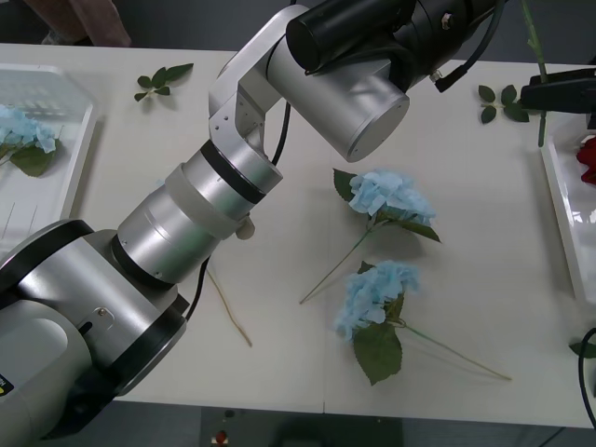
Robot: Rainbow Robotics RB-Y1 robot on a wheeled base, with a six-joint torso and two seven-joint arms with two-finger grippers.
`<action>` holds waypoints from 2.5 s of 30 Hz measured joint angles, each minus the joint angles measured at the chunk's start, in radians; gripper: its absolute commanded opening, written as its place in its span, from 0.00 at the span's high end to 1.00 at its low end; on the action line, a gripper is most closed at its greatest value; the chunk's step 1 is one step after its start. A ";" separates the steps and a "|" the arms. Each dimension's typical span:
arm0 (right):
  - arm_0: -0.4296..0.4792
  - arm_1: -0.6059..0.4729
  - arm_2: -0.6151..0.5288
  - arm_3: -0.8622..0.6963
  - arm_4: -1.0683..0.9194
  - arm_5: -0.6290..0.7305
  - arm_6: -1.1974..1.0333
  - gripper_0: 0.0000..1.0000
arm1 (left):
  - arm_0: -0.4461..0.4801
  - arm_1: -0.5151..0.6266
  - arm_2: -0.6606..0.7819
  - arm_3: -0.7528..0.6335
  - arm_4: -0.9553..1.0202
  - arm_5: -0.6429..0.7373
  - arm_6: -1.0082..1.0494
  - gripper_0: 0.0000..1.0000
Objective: Put the red flowers into the right box and the blue flowers into the left box
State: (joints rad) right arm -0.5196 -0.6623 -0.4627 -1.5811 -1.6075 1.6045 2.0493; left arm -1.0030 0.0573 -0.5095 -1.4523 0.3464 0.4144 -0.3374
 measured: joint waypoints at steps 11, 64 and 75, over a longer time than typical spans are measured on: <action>-0.037 0.000 0.026 0.000 0.000 -0.007 -0.028 0.94 | 0.000 0.000 0.000 0.000 -0.020 0.000 0.019 1.00; 0.040 -0.122 -0.073 0.002 0.068 0.092 -0.089 1.00 | 0.035 0.190 0.000 -0.289 0.171 0.436 0.058 0.00; 0.162 -0.198 -0.155 0.002 0.201 0.092 -0.118 1.00 | 0.355 0.383 0.001 -0.715 0.288 0.727 0.059 0.00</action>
State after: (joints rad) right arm -0.3574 -0.8603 -0.6174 -1.5788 -1.4064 1.6961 1.9312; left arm -0.6480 0.4400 -0.5089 -2.1675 0.6346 1.1410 -0.2788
